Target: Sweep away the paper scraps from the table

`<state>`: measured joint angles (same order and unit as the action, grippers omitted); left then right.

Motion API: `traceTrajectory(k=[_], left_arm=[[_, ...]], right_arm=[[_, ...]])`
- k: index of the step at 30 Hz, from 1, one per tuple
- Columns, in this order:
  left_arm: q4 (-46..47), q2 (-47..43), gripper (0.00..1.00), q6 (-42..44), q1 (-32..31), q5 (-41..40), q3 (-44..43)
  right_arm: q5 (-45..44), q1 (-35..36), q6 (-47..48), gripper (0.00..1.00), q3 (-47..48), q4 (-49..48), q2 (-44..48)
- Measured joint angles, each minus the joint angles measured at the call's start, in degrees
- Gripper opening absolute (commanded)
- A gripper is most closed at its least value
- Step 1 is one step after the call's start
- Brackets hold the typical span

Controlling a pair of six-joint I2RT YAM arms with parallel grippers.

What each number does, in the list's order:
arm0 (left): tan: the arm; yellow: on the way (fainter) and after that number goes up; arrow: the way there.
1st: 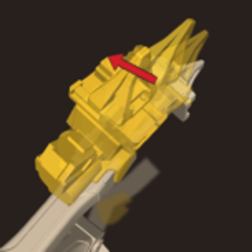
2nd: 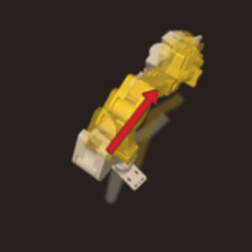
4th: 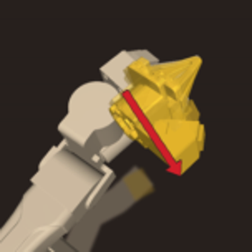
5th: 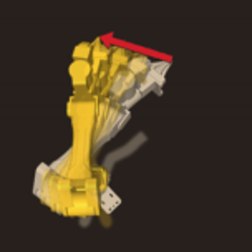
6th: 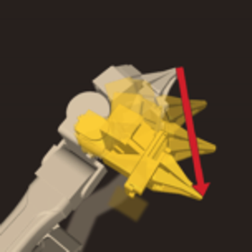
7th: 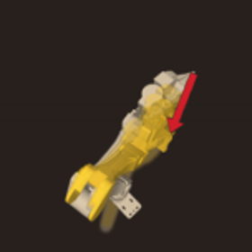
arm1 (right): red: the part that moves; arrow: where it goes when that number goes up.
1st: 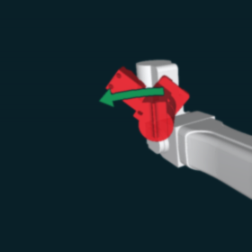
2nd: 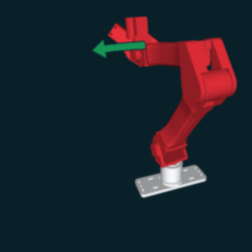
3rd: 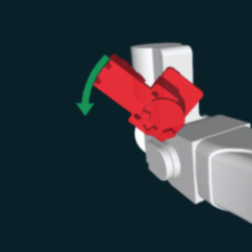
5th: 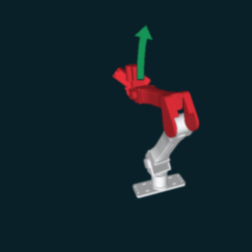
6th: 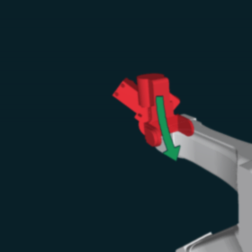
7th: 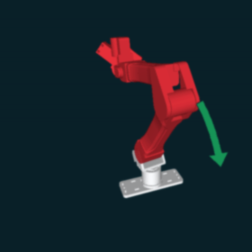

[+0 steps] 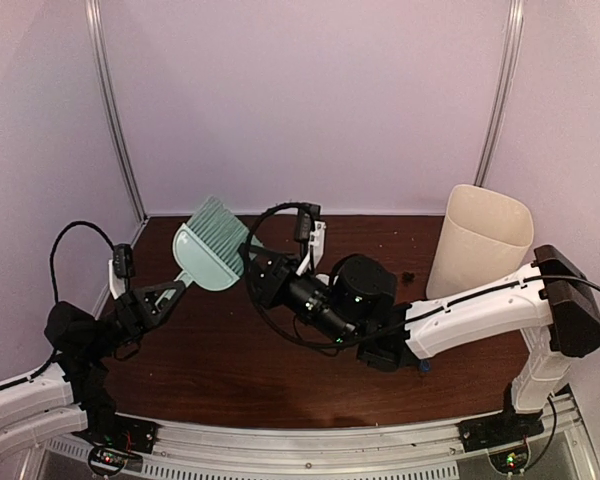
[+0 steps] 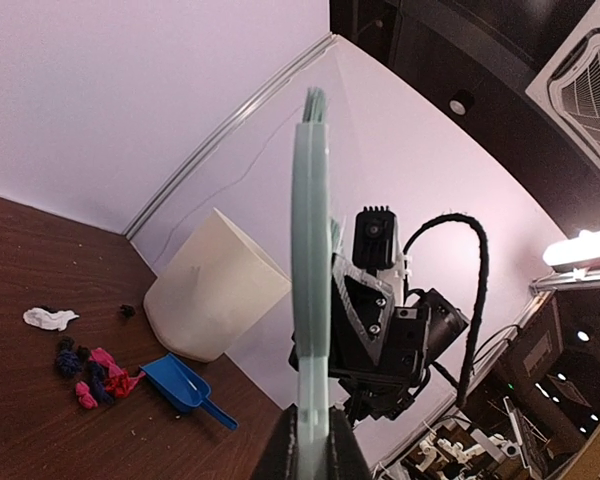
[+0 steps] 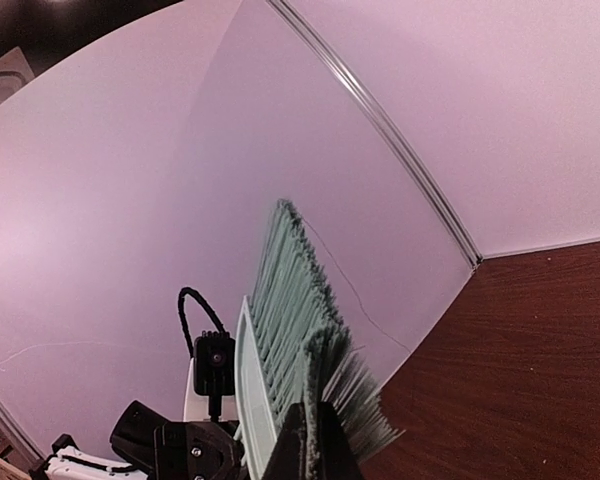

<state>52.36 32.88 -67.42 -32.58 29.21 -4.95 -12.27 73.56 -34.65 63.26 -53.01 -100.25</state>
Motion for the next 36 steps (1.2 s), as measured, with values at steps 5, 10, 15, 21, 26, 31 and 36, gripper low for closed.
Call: traceTrajectory(k=[5, 10, 15, 21, 26, 31, 36], left_arm=[[-1.42, 0.00, 0.00, 0.26, 0.00, -0.66, 0.00], [-5.57, 0.04, 0.00, 1.49, 0.00, -1.60, -0.31], [-11.34, 0.44, 0.00, 3.63, 0.00, -2.84, -2.10], [-17.68, 2.58, 0.00, 7.13, 0.00, -4.57, -5.55], [-22.21, 6.12, 0.00, 10.12, -0.13, -5.11, -8.59], [-24.37, 9.22, 0.00, 11.91, -0.92, -6.05, -9.57], [-25.51, 11.43, 0.00, 12.96, -2.05, -6.54, -9.97]], right_arm=[[-0.66, 0.04, 1.11, 0.73, -1.09, 0.07, 0.42], [-3.30, 0.35, 4.17, 0.82, -4.00, 6.97, 5.73], [-10.19, 0.42, 7.56, 0.86, -7.67, 19.45, 17.75], [-19.69, 0.42, 7.56, 0.90, -13.86, 36.13, 31.47], [-24.85, 0.42, 3.50, 0.93, -16.28, 56.89, 38.58], [-27.36, 0.42, -5.40, 0.93, -18.47, 74.16, 44.89], [-30.25, -0.17, -18.16, 0.95, -21.20, 88.35, 43.28]])
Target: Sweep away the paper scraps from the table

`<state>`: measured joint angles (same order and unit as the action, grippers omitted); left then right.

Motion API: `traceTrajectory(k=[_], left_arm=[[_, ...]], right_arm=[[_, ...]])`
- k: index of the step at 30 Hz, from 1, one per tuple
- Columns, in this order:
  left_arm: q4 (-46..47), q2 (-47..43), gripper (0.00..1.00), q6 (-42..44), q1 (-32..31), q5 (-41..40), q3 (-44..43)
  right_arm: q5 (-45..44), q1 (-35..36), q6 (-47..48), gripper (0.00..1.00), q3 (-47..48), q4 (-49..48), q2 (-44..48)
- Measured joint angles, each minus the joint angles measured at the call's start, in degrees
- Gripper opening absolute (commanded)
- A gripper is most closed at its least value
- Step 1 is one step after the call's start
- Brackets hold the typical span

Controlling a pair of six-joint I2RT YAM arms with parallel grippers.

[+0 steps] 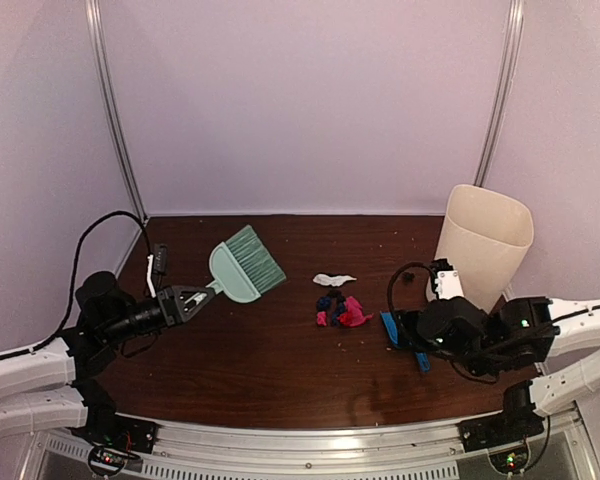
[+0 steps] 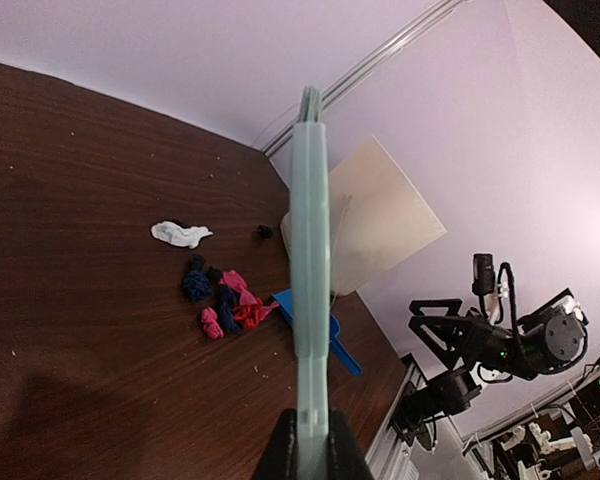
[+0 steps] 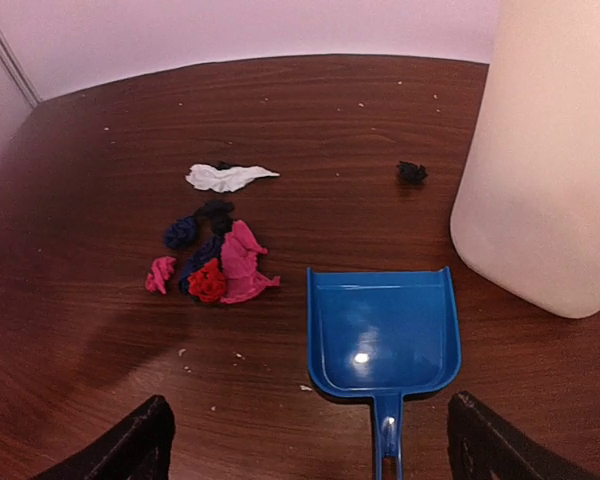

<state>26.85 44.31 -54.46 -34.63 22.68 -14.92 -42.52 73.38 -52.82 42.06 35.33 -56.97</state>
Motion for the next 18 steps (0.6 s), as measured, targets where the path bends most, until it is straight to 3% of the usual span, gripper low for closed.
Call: traceTrajectory(k=[5, 10, 18], left_arm=[[-0.85, 0.63, 0.00, 0.83, -0.33, -0.37, -0.74], [-1.33, 0.79, 0.00, 1.51, -0.37, -1.09, -0.85], [-1.64, 1.03, 0.00, 2.10, -0.37, -1.49, -0.87]], right_arm=[[2.21, -6.08, -4.22, 0.92, -0.79, 5.55, -5.11], [11.08, -14.86, -0.85, 0.85, -6.60, 1.16, -7.06], [20.98, -20.13, 4.13, 0.70, -12.33, -8.17, -11.98]])
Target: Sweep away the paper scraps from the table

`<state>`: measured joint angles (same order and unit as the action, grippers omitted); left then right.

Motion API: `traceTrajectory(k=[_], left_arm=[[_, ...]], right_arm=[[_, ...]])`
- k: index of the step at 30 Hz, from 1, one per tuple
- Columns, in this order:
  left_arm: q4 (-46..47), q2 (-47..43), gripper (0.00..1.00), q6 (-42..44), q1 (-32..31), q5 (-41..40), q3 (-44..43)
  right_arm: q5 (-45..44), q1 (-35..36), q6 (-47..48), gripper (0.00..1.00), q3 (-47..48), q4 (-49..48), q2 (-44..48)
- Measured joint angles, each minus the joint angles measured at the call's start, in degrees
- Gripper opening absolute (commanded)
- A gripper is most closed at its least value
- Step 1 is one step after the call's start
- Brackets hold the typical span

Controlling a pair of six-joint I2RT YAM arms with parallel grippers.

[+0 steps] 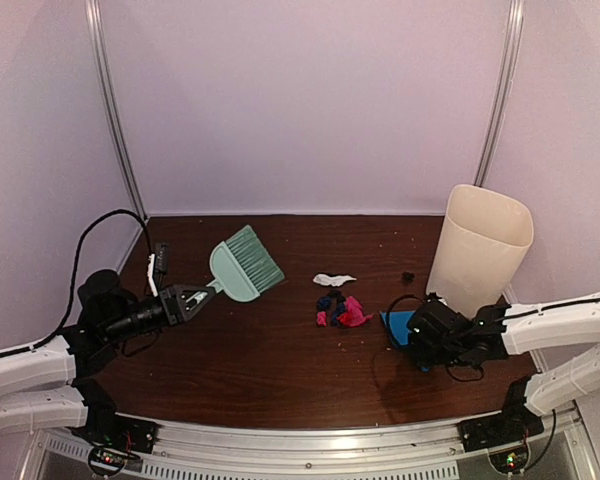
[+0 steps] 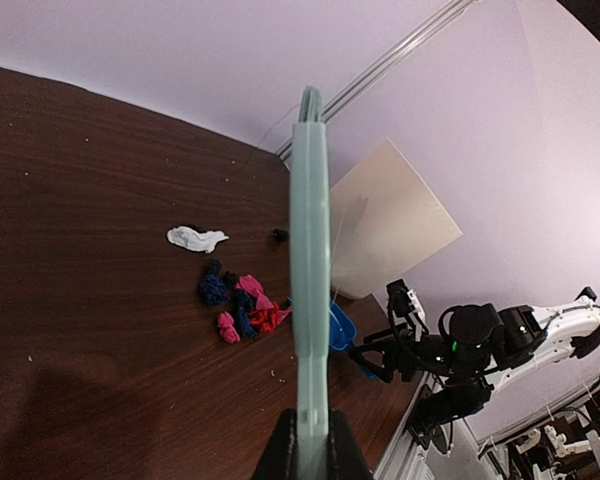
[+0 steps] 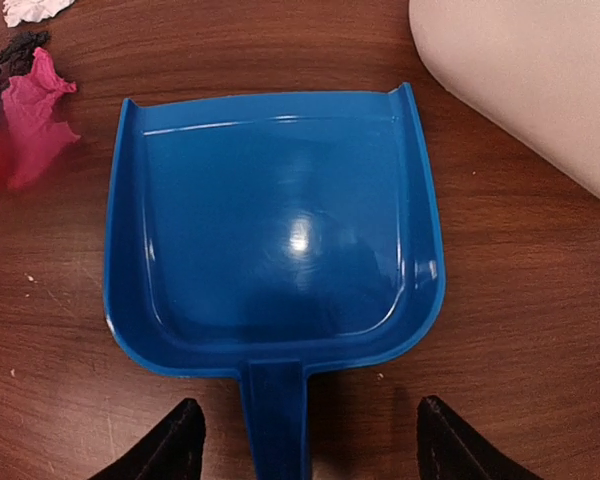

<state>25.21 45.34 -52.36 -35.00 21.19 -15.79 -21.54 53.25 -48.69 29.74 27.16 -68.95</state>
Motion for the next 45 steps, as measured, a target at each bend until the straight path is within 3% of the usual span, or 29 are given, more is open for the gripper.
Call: traceTrajectory(k=[3, 8, 13, 19, 35, 45], left_arm=[[-0.02, 0.00, 0.00, 0.02, 0.00, 0.00, -0.07], [-0.07, -0.02, 0.00, 0.09, 0.00, -0.33, -0.31], [-0.09, -0.02, 0.00, 0.28, -0.11, -0.63, -0.50], [-0.09, -0.02, 0.00, 0.39, -0.11, -0.83, -0.50], [-0.09, 0.28, 0.00, 0.42, -0.11, -0.94, -0.50], [-2.95, -0.52, 0.00, 1.73, -0.11, -2.99, -0.94]], right_arm=[[1.46, -0.44, 0.96, 0.63, -0.59, -2.56, -2.47], [2.58, -0.66, 2.25, 0.36, -0.90, -6.88, -6.91], [2.67, -0.63, 4.07, 0.19, -0.85, -10.21, -9.01], [4.02, 0.66, 6.54, 0.17, 0.31, -10.56, -9.57], [6.99, 14.49, 8.37, 0.16, 10.80, -0.90, -9.68], [10.91, 18.25, 19.30, 0.14, 24.96, -10.84, -29.05]])
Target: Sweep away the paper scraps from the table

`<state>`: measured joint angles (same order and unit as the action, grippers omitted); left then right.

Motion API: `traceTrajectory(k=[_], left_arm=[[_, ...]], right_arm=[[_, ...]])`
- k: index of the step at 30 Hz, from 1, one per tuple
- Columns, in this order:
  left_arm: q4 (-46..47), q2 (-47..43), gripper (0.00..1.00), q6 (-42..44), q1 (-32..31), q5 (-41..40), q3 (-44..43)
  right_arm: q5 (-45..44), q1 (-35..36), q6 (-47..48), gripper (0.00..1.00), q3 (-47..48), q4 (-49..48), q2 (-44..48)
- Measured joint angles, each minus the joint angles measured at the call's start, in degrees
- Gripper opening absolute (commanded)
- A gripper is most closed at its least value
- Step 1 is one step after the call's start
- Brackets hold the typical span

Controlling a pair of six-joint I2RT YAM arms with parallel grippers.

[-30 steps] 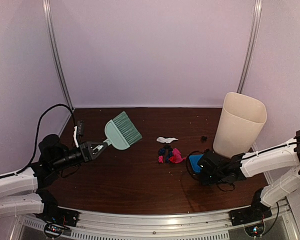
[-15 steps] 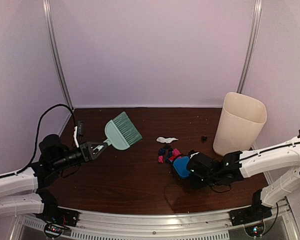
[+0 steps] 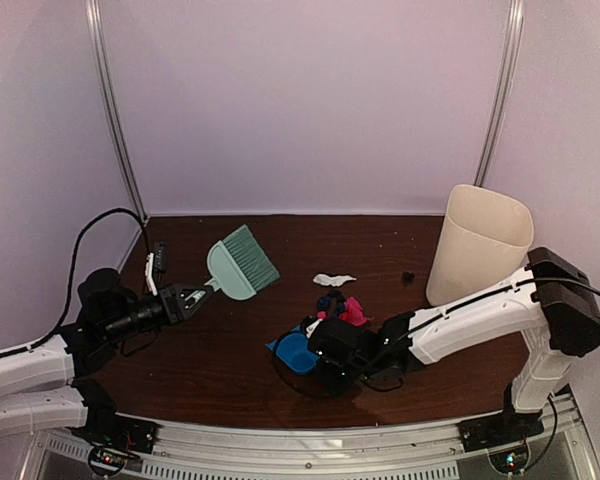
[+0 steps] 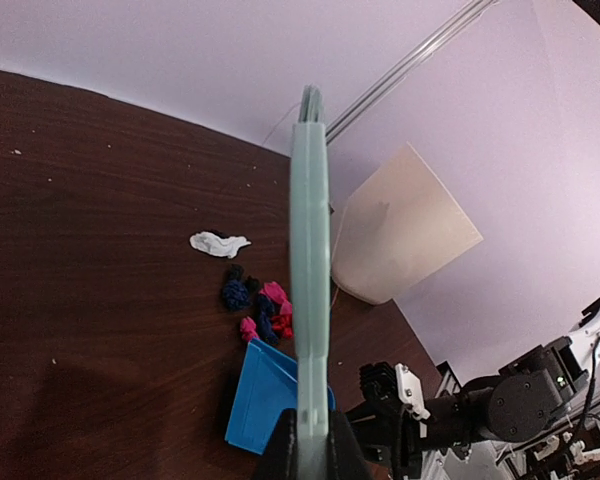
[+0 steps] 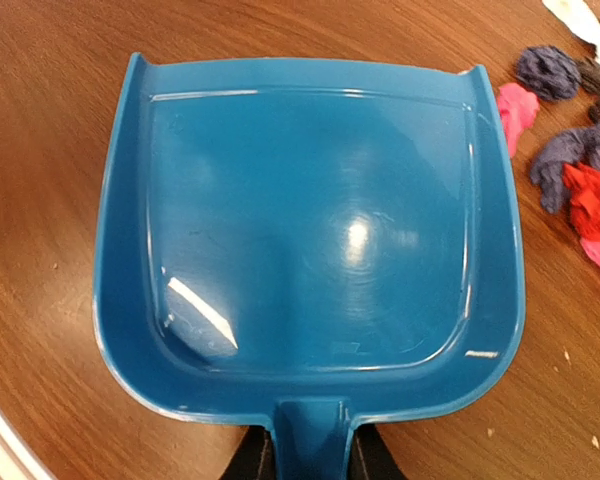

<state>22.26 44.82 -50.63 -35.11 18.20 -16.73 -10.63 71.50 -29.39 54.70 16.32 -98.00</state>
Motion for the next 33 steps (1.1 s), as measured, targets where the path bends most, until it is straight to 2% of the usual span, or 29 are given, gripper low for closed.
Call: traceTrajectory(k=[2, 4, 6, 8, 10, 12, 14, 17, 26, 33], left_arm=[[-1.18, -0.59, 0.00, 0.46, 0.00, -0.83, -0.17], [-2.27, -1.11, 0.00, 0.87, 0.00, -1.64, -0.57], [-2.97, -1.66, 0.00, 1.25, 0.00, -2.34, -0.76], [-3.39, -1.95, 0.00, 1.46, 0.00, -2.89, -0.76], [-3.74, -2.01, 0.00, 1.57, 0.00, -3.08, -0.79], [-3.93, -1.99, 0.00, 1.70, 0.00, -3.17, -0.79], [-3.93, -1.99, 0.00, 1.73, 0.00, -3.21, -0.79], [-3.93, -1.95, 0.00, 1.75, 0.00, -3.21, -0.79], [-3.91, -1.51, 0.00, 1.77, 0.00, -3.21, -0.79], [-3.91, -0.79, 0.00, 1.79, 0.00, -3.26, -0.79]], right_arm=[[0.02, 0.00, 1.86, 0.14, 2.14, -1.57, -3.41], [-0.07, 0.00, 3.19, 0.20, 3.43, -2.89, -6.03], [-0.09, 0.00, 4.17, 0.30, 3.78, -3.91, -7.58], [-0.15, 0.00, 5.01, 0.44, 3.78, -5.03, -8.00], [-0.28, 0.00, 5.75, 0.52, 3.54, -6.82, -7.98], [-0.46, 0.00, 5.97, 0.67, 2.27, -9.49, -7.67], [-0.98, 0.00, 6.67, 0.72, -0.83, -13.79, -6.71], [-1.77, 0.00, 7.04, 0.74, -7.65, -22.05, -4.68], [-2.23, 0.24, 8.63, 0.66, -30.80, -56.94, -0.48], [-1.51, 1.49, 10.99, 0.62, -31.76, -72.35, -6.71]])
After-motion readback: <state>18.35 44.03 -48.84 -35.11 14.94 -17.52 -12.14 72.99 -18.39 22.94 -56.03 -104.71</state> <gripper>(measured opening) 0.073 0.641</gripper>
